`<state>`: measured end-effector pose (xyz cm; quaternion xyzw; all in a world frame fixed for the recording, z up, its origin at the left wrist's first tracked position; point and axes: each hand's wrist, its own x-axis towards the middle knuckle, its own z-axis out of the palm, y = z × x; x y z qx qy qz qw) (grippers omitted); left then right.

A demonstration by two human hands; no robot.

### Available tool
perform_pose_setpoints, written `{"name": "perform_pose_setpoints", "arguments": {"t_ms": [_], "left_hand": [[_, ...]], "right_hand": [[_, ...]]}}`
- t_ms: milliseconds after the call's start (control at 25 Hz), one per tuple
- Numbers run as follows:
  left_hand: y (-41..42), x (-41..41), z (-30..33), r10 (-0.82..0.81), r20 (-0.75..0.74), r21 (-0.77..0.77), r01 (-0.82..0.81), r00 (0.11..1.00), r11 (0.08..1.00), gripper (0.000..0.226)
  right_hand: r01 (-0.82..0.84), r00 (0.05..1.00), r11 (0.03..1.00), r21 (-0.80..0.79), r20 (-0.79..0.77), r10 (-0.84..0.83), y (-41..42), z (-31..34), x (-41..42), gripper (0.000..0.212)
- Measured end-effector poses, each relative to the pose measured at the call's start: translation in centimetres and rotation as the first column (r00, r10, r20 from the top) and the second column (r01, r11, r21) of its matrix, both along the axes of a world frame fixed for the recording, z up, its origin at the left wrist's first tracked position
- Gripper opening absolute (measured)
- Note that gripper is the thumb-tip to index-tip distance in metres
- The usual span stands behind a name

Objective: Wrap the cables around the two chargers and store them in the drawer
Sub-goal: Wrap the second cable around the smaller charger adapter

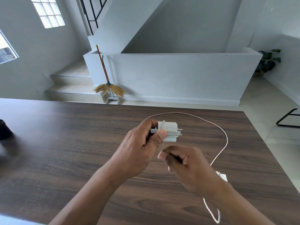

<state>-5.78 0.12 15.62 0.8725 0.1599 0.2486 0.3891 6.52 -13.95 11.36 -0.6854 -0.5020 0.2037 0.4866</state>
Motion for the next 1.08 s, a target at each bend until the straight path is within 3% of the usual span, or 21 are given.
{"name": "perform_pose_setpoints", "arguments": {"t_ms": [160, 240, 360, 480, 720, 960, 1080], "left_hand": [[0.8, 0.2, -0.8, -0.002, -0.005, 0.098, 0.003, 1.000, 0.995, 0.024], [1.1, 0.1, -1.5, -0.031, 0.000, 0.150, 0.031, 1.000, 0.988, 0.028], [0.7, -0.2, -1.5, -0.119, 0.051, 0.069, 0.115, 0.992, 0.991, 0.024], [0.2, -0.5, -1.0, -0.160, 0.119, -0.033, 0.165, 0.980, 0.986, 0.019], [0.3, -0.7, -1.0, -0.132, 0.174, -0.239, 0.172, 0.976, 0.956, 0.020], [0.3, -1.0, -0.7, -0.086, 0.155, -0.185, 0.114, 0.984, 0.976, 0.023], [-0.3, -1.0, -0.4, -0.107, 0.205, -0.237, 0.155, 0.973, 0.959, 0.021]], "right_hand": [[-0.083, 0.923, 0.995, -0.051, 0.373, 0.096, -1.8, 2.8, -0.9, 0.041], [-0.136, 0.885, 0.986, -0.093, 0.435, 0.164, -2.2, 5.3, -0.4, 0.040], [-0.143, 0.864, 0.989, -0.026, 0.485, 0.137, -1.6, 8.5, 1.6, 0.027], [-0.124, 0.926, 0.990, 0.063, 0.366, 0.092, -0.3, 9.7, 3.9, 0.012], [-0.181, 0.968, 0.979, 0.094, 0.195, 0.161, 1.6, 7.7, 5.1, 0.007], [-0.230, 0.973, 0.964, 0.132, 0.014, 0.230, 2.8, 6.6, 5.4, 0.011], [-0.181, 0.976, 0.970, 0.164, -0.088, 0.198, 3.3, 5.2, 5.5, 0.015]]}}
